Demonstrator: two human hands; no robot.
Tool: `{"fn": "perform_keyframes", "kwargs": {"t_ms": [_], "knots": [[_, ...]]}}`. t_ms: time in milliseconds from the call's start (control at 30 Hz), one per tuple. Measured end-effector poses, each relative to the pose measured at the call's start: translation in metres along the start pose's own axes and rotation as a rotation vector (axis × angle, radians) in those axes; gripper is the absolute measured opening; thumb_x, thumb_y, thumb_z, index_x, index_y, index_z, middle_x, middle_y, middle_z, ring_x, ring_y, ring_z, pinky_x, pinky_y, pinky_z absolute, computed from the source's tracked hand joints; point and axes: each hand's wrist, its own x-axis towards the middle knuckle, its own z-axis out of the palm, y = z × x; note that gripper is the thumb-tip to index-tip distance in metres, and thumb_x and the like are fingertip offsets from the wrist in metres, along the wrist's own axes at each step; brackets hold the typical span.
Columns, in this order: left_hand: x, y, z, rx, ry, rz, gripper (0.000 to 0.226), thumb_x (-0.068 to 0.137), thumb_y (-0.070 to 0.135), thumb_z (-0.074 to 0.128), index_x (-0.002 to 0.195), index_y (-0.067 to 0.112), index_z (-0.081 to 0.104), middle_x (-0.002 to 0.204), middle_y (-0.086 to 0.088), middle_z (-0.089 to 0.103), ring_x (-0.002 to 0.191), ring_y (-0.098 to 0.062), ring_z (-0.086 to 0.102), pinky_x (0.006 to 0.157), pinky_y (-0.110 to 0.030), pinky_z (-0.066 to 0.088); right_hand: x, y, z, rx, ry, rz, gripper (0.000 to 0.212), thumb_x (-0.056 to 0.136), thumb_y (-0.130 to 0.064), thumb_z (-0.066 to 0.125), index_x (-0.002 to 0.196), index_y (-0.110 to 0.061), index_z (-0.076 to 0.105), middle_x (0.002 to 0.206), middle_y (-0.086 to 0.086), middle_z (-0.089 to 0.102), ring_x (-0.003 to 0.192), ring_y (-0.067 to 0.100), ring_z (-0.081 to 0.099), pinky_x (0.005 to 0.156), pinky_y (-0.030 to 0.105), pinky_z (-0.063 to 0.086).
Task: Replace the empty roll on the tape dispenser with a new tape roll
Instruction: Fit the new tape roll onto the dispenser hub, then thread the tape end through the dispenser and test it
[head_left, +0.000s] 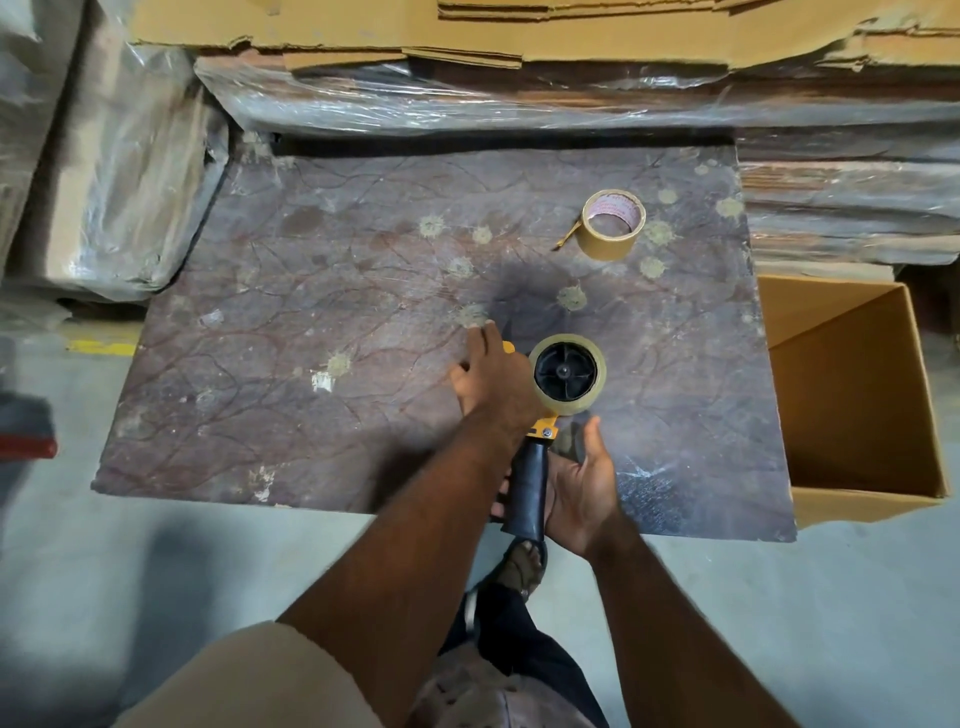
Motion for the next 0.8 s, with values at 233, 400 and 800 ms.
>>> {"fn": "perform_keyframes", "kwargs": {"t_ms": [233, 400, 800], "knots": [[-0.006, -0.022, -0.002, -0.207, 0.155, 0.127, 0.011, 0.090, 0.027, 0.069, 0.085, 0.020, 0.077, 0.162, 0.003, 0.028, 0.147, -0.017, 0.026, 0.107, -0.048, 0.042, -0.004, -0.001, 0.009, 0.091, -0.109, -0.018, 0.084, 0.077, -0.083, 0.048, 0.103, -0.003, 0.053, 0.090, 0.011, 0.043, 0.071, 0.023, 0.037, 0.064, 0.037, 0.030], [-0.012, -0.024, -0.018, -0.291, 0.211, 0.242, 0.017, 0.083, 0.029, 0.078, 0.072, 0.017, 0.074, 0.139, 0.005, 0.045, 0.131, -0.017, 0.039, 0.097, -0.047, 0.049, -0.010, -0.004, 0.029, -0.042, 0.020, -0.060, 0.018, 0.077, -0.015, 0.052, 0.094, -0.011, 0.050, 0.077, 0.004, 0.037, 0.056, 0.015, 0.041, 0.055, 0.028, 0.030], [-0.032, -0.045, -0.091, -0.534, 0.642, 0.391, 0.020, 0.077, 0.032, 0.081, 0.069, 0.018, 0.071, 0.097, 0.008, 0.049, 0.098, -0.018, 0.044, 0.080, -0.043, 0.049, -0.034, -0.037, 0.126, -0.628, 0.292, -0.396, 0.015, 0.092, -0.016, 0.069, 0.082, -0.010, 0.058, 0.059, 0.007, 0.046, 0.046, 0.018, 0.041, 0.042, 0.027, 0.041]]}}
